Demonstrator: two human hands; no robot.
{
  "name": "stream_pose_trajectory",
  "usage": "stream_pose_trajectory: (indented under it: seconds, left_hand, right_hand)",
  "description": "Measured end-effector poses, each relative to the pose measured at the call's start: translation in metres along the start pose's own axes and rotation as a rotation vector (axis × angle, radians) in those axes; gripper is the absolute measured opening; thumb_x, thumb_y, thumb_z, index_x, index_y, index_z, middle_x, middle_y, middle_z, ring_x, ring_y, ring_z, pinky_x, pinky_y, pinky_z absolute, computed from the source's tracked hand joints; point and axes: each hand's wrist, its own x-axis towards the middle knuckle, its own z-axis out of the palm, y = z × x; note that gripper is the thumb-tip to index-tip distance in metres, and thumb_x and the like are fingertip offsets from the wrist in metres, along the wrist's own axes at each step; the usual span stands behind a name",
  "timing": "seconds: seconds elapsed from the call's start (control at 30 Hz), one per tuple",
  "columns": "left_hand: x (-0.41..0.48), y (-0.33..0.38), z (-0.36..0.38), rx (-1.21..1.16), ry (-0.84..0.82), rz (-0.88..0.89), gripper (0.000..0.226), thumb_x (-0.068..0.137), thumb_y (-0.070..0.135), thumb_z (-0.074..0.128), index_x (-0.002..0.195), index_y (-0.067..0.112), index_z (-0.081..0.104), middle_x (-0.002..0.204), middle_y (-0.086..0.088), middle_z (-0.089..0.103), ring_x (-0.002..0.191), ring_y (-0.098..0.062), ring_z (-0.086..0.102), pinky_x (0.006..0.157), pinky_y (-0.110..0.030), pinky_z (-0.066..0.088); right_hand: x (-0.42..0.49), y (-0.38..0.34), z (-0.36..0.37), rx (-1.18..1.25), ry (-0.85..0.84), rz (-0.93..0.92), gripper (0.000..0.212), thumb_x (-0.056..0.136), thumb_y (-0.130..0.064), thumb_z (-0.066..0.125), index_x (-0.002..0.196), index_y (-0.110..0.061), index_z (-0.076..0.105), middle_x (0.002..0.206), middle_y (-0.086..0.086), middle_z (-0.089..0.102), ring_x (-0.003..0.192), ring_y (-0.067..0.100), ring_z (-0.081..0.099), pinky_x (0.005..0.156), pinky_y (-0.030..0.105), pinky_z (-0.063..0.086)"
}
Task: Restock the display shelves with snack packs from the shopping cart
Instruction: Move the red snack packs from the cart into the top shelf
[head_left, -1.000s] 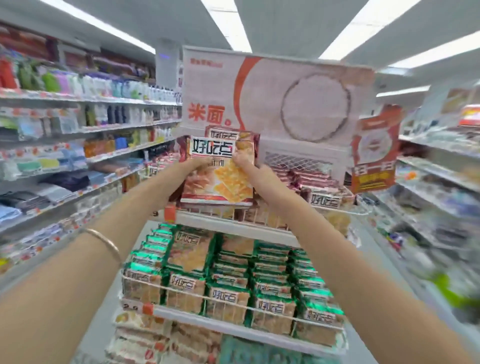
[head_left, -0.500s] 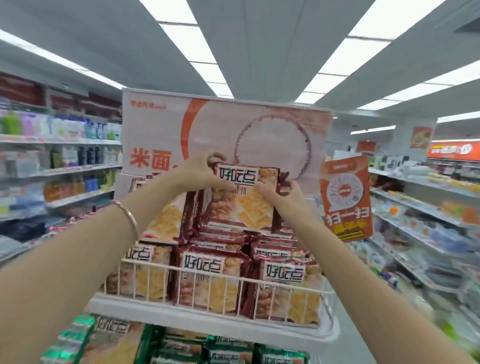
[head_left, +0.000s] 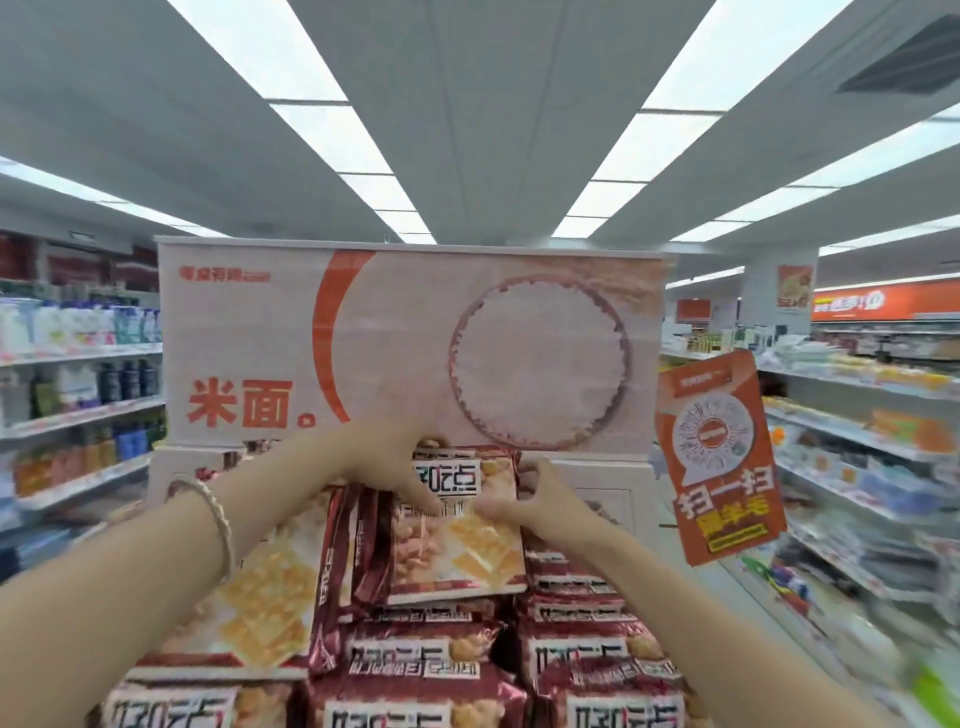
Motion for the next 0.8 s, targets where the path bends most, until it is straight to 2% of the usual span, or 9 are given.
stream_pose_trajectory:
  seconds: [0.07,0.17,0.3,0.4,0.5,0.57,0.63,0.7,0.8]
  left_hand:
    - [0.001,-0.001,0.0,0.049,-0.074,0.073,0.095,0.061,0.048,0.092,0.139,0.029,0.041,0.131,0.014,0.054,0.121,-0.014,0.051,0.105,-0.03,0.04]
    - [0.005,-0.006,-0.001,0.032,-0.08,0.12,0.114,0.056,0.046,0.095,0.151,0.032,0.032,0.141,0.016,0.049,0.128,-0.012,0.048,0.111,-0.032,0.038]
    - [0.007,-0.006,-0.003,0.052,0.137,0.191,0.09,0.064,0.039,0.092,0.141,0.032,0.047,0.117,0.019,0.059,0.106,-0.006,0.055,0.084,-0.018,0.04]
    - [0.012,0.0,0.001,0.146,0.229,0.227,0.093,0.066,0.041,0.089,0.146,0.029,0.043,0.138,0.013,0.055,0.123,-0.012,0.052,0.096,-0.023,0.039]
    - [0.02,-0.001,0.003,0.193,0.067,0.131,0.095,0.066,0.036,0.09,0.146,0.026,0.039,0.139,0.004,0.052,0.123,-0.019,0.051,0.099,-0.033,0.041]
    - [0.022,-0.001,-0.001,0.162,0.005,0.107,0.094,0.068,0.038,0.09,0.146,0.027,0.039,0.138,0.005,0.052,0.125,-0.02,0.051,0.099,-0.032,0.04]
    - [0.02,-0.002,-0.007,0.1,-0.025,0.1,0.09,0.074,0.044,0.085,0.149,0.031,0.038,0.146,0.008,0.048,0.134,-0.019,0.046,0.108,-0.033,0.036]
    - [0.017,-0.005,-0.013,0.024,-0.052,0.089,0.084,0.08,0.043,0.08,0.151,0.035,0.036,0.151,0.011,0.044,0.139,-0.018,0.041,0.116,-0.037,0.031]
    - [0.013,-0.012,-0.015,0.045,-0.062,0.082,0.078,0.083,0.034,0.08,0.149,0.038,0.04,0.145,0.011,0.052,0.128,-0.016,0.051,0.111,-0.036,0.036]
  right_hand:
    - [-0.003,-0.004,0.002,0.027,-0.107,0.03,0.142,0.053,-0.051,0.095,0.158,-0.029,0.002,0.163,-0.004,0.023,0.145,0.02,0.034,0.119,0.041,0.031]
    - [-0.008,-0.003,0.006,-0.069,-0.087,-0.027,0.141,0.07,-0.046,0.088,0.153,-0.036,-0.025,0.167,-0.006,0.005,0.15,0.017,0.021,0.116,0.032,0.024]
    - [-0.012,0.002,-0.001,-0.269,0.081,-0.218,0.113,0.075,-0.057,0.08,0.157,-0.037,0.004,0.153,-0.016,0.032,0.141,0.008,0.033,0.108,0.025,0.03]
    - [-0.01,0.008,0.003,-0.318,0.215,-0.309,0.106,0.07,-0.052,0.085,0.151,-0.032,0.019,0.145,-0.017,0.042,0.133,0.006,0.043,0.114,0.032,0.036]
    - [-0.004,0.009,0.013,-0.367,0.138,-0.253,0.114,0.07,-0.052,0.085,0.153,-0.029,0.011,0.152,-0.007,0.04,0.136,0.013,0.043,0.116,0.04,0.036]
    - [-0.003,0.004,0.007,-0.338,0.064,-0.198,0.11,0.074,-0.048,0.084,0.153,-0.03,0.009,0.146,-0.014,0.042,0.131,0.009,0.046,0.11,0.028,0.038]
    - [-0.006,-0.003,-0.005,-0.293,-0.007,-0.162,0.095,0.083,-0.036,0.08,0.15,-0.031,0.013,0.127,-0.026,0.042,0.114,-0.002,0.047,0.088,0.005,0.037]
    - [-0.005,-0.003,-0.014,-0.212,-0.023,-0.139,0.083,0.084,-0.028,0.08,0.143,-0.034,0.021,0.121,-0.027,0.043,0.104,-0.007,0.046,0.074,-0.004,0.036]
    - [-0.002,0.001,-0.007,-0.105,0.011,-0.12,0.094,0.078,-0.037,0.084,0.149,-0.033,0.024,0.142,-0.014,0.044,0.127,0.008,0.047,0.101,0.021,0.041]
